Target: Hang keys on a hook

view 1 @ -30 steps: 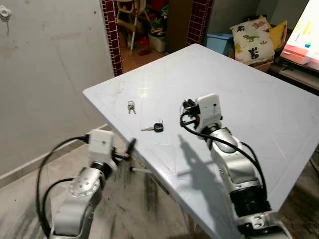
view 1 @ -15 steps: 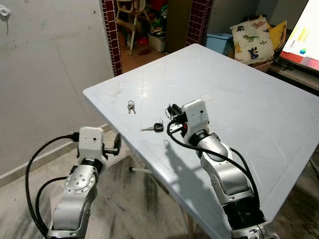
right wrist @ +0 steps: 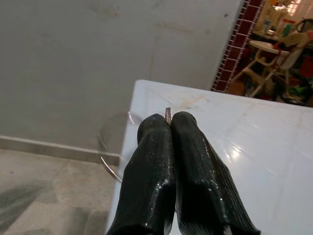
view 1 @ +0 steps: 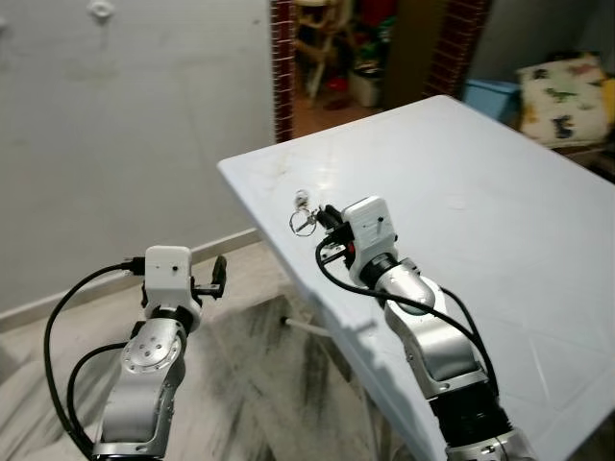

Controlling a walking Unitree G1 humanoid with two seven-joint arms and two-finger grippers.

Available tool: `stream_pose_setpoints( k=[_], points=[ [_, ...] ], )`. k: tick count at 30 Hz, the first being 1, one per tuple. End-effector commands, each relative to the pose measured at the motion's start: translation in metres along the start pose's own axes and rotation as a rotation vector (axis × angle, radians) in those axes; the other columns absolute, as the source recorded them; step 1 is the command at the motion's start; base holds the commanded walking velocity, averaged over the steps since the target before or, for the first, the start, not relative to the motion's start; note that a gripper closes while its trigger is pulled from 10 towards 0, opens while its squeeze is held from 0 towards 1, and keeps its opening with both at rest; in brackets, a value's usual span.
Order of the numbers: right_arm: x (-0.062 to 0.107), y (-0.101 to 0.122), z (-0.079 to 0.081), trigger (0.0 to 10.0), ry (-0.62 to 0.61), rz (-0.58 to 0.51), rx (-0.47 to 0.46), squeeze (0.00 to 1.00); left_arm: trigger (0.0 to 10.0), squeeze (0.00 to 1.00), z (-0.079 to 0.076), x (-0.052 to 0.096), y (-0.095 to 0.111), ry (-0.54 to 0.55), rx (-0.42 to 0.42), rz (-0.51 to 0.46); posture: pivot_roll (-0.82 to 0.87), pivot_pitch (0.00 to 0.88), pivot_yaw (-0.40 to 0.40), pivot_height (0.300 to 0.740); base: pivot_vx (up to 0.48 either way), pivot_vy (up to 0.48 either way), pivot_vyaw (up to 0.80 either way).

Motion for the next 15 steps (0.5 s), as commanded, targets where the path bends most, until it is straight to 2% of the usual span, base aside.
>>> stream_pose_setpoints(
  k=[1,11,13,15],
  points=[
    [-0.0018,0.0041,-0.0033,10.0,-0.015,-0.009,-0.007,0.0,10.0,0.0,0.0036,-0.0026,0.0008,0.016,0.002,0.005,0.07,0.0,-0.031,0.74,0.0,0.0,0.0],
    [-0.0022,0.0054,-0.0047,10.0,-0.022,-0.018,-0.021,0.0,10.0,0.0,0.0039,-0.0037,-0.0007,0.015,0.025,0.016,0.07,0.0,-0.028,0.74,0.0,0.322,0.0],
    [-0.001,0.0122,0.0003,10.0,0.003,-0.055,-0.029,0.0,10.0,0.0,0.004,-0.004,-0.0011,0.013,0.021,0.02,0.07,0.0,-0.025,0.74,0.0,0.48,0.0],
    [-0.0012,0.0113,-0.001,10.0,-0.009,-0.047,-0.023,0.0,10.0,0.0,0.0043,-0.0043,-0.0011,0.014,0.021,0.021,0.07,0.0,-0.025,0.74,0.0,0.48,0.0]
  ],
)
Point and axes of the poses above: a point about 5 cm out from each wrist's last joint towards the gripper, its own x axis pointing back from the gripper into the wrist, its own y axis along the axis of the wrist's last joint, z = x × y, the point moved 6 cm from there along -x, pointing out of the wrist towards the gripper, and after that the axes turned 10 degrees about x, right-handed, at the moved point
